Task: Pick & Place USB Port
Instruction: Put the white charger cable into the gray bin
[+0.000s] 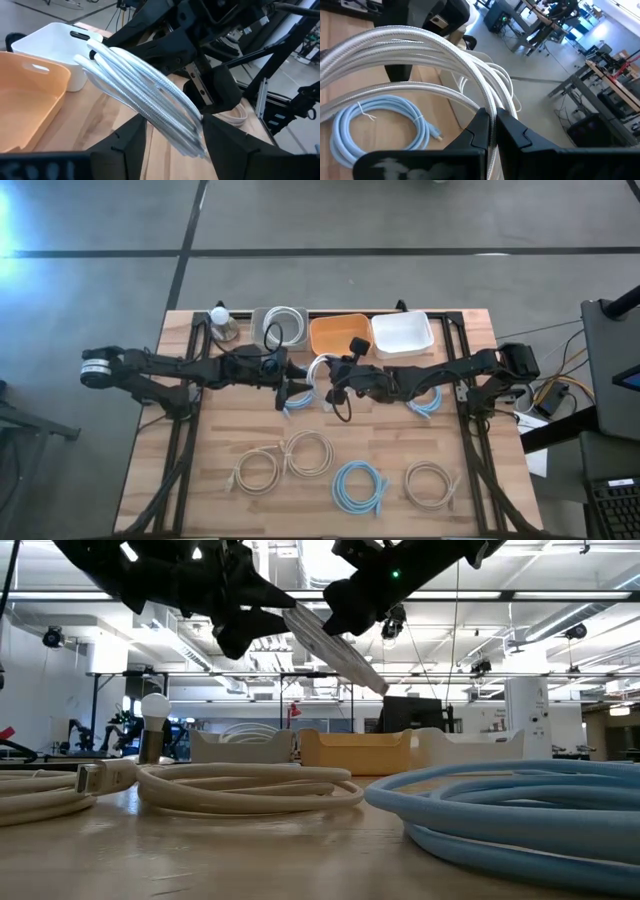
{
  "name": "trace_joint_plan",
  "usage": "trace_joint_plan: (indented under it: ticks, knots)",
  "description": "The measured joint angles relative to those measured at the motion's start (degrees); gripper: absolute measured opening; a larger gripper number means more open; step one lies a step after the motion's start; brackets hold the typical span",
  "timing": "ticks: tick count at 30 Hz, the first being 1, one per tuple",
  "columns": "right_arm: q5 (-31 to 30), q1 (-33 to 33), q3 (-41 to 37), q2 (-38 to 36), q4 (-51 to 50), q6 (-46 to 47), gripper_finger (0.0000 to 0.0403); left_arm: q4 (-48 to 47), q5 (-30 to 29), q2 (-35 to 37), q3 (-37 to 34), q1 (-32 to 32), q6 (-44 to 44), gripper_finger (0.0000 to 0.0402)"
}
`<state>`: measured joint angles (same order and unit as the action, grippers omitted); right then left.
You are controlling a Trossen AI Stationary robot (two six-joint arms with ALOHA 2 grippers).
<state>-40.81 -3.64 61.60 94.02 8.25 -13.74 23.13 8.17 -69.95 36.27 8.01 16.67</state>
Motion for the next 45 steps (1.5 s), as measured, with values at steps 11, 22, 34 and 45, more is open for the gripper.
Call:
trace_joint_plan:
  ticks: [11, 22, 34, 45]
  knots:
    - [0.13, -0.02, 0.0, -0.04, -0.07, 0.98, 0.0048, -3.35, -0.44, -0.04, 0.0, 0.09, -1.85, 0.0046]
    - [0.25, -0.17, 0.04, -0.04, -2.26, 5.46, 0.0128, -10.25, 0.48, 3.54, 0.0, 8.54, -3.39, 0.0012]
    - [0.52, -0.13, 0.04, -0.04, -2.16, 4.98, 0.0144, -14.59, 15.95, 7.24, 0.13, 29.7, -2.8, 0.0011]
    - [0.41, -0.13, 0.04, -0.04, -2.27, 4.55, 0.0139, -17.96, 22.79, 10.99, 2.48, 35.15, -4.89, 0.0011]
